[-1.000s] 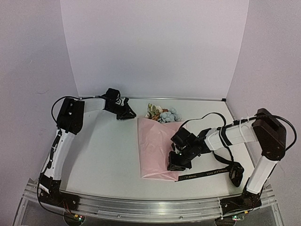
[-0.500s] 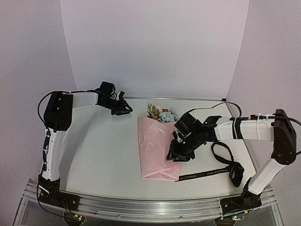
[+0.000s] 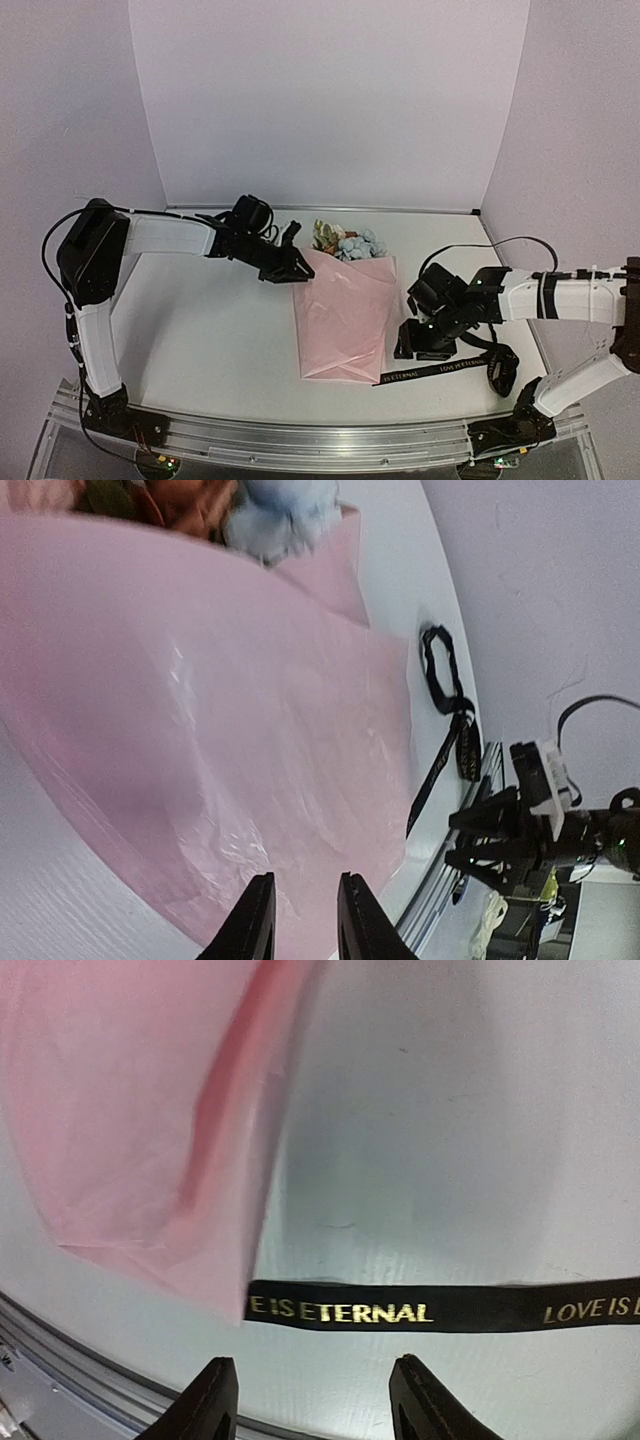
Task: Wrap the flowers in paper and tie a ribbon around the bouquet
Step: Pick up the left side of the ribbon from the center of the board, then pass from the right arm to the left, then pick up the right side of the ribbon from the center of the board, then straighten the ribbon at the center of the board, then place the ribbon at the center of the board.
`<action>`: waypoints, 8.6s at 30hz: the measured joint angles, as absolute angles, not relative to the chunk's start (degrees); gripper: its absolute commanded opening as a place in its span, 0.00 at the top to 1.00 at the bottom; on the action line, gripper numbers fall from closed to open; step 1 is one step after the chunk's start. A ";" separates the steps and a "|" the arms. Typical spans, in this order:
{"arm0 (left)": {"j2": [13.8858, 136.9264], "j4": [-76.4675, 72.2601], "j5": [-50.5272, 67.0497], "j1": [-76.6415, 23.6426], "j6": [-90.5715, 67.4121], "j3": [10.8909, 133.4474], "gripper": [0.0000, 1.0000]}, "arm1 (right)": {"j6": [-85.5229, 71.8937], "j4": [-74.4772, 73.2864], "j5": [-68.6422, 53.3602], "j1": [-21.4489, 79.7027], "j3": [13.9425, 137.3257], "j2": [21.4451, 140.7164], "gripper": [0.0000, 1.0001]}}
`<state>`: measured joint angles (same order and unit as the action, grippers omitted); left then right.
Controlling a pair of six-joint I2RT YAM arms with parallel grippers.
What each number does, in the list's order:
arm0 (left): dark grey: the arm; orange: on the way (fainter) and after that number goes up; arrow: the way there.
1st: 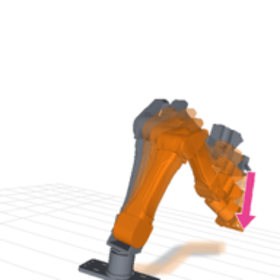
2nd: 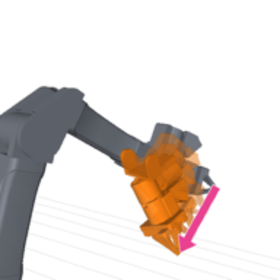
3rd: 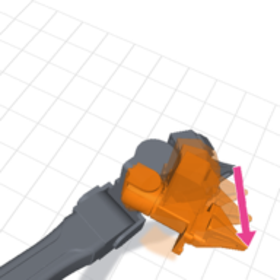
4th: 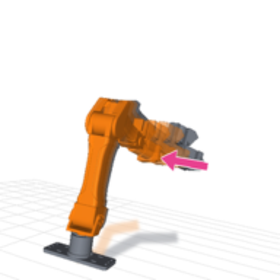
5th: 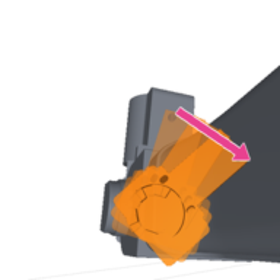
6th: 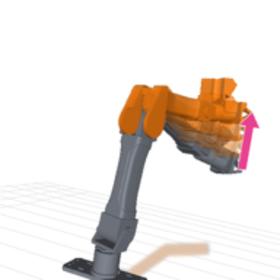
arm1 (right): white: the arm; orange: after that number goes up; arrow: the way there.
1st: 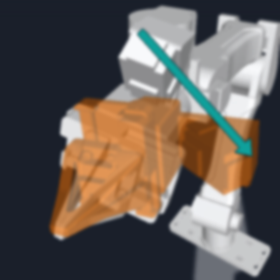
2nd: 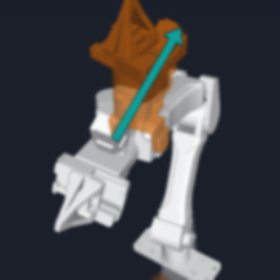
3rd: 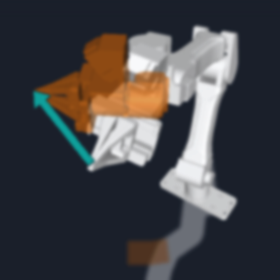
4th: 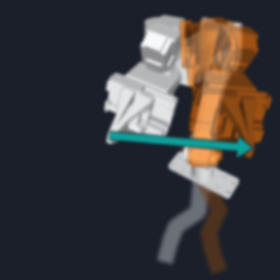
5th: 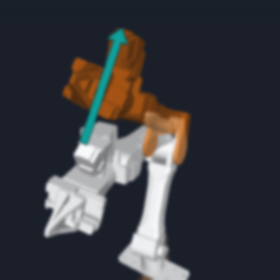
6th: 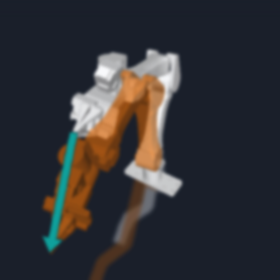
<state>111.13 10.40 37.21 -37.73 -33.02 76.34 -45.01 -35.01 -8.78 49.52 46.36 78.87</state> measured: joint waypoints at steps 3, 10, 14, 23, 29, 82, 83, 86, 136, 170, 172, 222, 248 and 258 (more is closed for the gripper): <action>109.97 10.86 35.34 -41.84 -32.87 73.76 0.77 | -45.05 -35.48 -5.72 49.31 42.60 76.67 0.44; 105.90 10.94 31.17 -47.98 -31.88 71.36 0.77 | -46.42 -36.78 0.03 48.64 39.43 73.84 0.39; 104.90 11.10 29.80 -48.45 -31.53 70.75 0.77 | -46.54 -37.14 4.05 48.17 37.03 73.84 0.36; 102.71 13.38 27.73 -48.31 -29.81 70.76 0.77 | -49.57 -39.72 14.48 41.11 30.21 70.15 0.25; 102.69 14.57 27.24 -48.31 -28.70 70.78 0.77 | -50.77 -38.46 15.56 39.09 30.21 73.83 0.26; 108.63 5.41 4.01 -73.09 -4.66 81.55 0.37 | -79.98 -35.10 -18.12 39.29 52.56 69.23 1.00; 109.23 5.19 3.07 -73.36 -4.41 81.73 0.37 | -81.21 -34.31 -18.59 39.64 53.54 70.04 1.00; 111.95 3.77 -1.27 -74.02 -4.10 82.48 0.36 | -85.00 -31.82 -19.27 40.78 55.45 71.74 1.00; 97.38 -6.89 -13.13 -73.47 -12.44 71.38 1.00 | -53.54 -59.94 7.14 41.39 39.28 48.01 0.26; 81.93 2.00 -17.00 -63.44 -16.20 64.42 1.00 | -63.06 -36.05 16.34 27.75 22.99 63.80 1.00; 78.83 4.09 -20.24 -62.74 -16.79 63.11 1.00 | -60.54 -39.63 16.55 26.19 24.44 61.63 1.00; 60.68 34.02 -26.18 -3.68 -55.35 32.91 1.00 | -23.66 -76.14 14.09 19.64 61.14 86.10 0.42; 60.53 31.31 -20.92 4.35 -43.52 39.01 0.02 | -32.75 -63.72 -9.21 22.32 58.57 81.74 0.27; 59.98 29.48 -16.70 -14.13 -36.20 46.12 0.05 | -36.97 -56.75 -13.02 26.66 58.61 84.10 0.24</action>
